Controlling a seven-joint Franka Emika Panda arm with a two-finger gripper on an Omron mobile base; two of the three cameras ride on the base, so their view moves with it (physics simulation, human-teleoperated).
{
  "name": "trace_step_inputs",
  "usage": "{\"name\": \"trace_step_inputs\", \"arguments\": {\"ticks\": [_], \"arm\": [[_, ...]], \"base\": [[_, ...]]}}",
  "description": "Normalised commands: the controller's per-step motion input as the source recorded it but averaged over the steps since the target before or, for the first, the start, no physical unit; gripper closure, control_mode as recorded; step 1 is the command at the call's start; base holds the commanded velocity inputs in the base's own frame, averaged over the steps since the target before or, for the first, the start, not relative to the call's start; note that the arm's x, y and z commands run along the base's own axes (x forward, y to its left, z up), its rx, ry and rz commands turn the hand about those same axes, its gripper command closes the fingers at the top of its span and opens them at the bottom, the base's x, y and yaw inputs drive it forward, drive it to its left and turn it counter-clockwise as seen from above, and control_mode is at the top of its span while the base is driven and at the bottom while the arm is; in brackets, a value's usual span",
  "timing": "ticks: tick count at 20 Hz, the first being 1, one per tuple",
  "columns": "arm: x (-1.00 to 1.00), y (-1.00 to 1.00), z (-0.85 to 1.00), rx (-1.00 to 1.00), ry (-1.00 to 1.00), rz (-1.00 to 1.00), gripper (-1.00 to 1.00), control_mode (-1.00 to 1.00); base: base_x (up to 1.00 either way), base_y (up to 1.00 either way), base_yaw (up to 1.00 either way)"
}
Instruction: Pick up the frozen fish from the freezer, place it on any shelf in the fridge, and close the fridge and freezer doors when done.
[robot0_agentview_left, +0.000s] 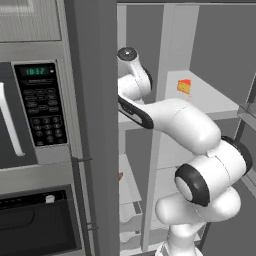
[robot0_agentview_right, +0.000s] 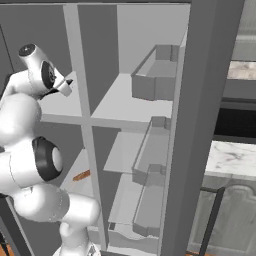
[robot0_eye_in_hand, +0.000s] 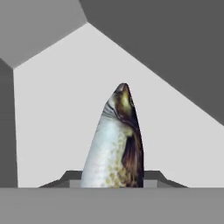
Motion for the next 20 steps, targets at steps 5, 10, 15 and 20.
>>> {"name": "trace_step_inputs", "arguments": {"ticks": [5, 10, 15, 20], "arm": [[-0.98, -0.2, 0.62, 0.07, -0.14, 0.0, 1.0, -1.0], [-1.0, -0.28, 0.36, 0.07, -0.11, 0.0, 1.0, -1.0], [-1.0, -0.5, 0.12, 0.0, -0.08, 0.0, 1.0, -1.0], [-1.0, -0.53, 0.03, -0.03, 0.01, 0.03, 1.0, -1.0]], "base": [[0.0, 0.0, 0.0], [0.0, 0.0, 0.0], [0.0, 0.0, 0.0], [0.0, 0.0, 0.0]]}}
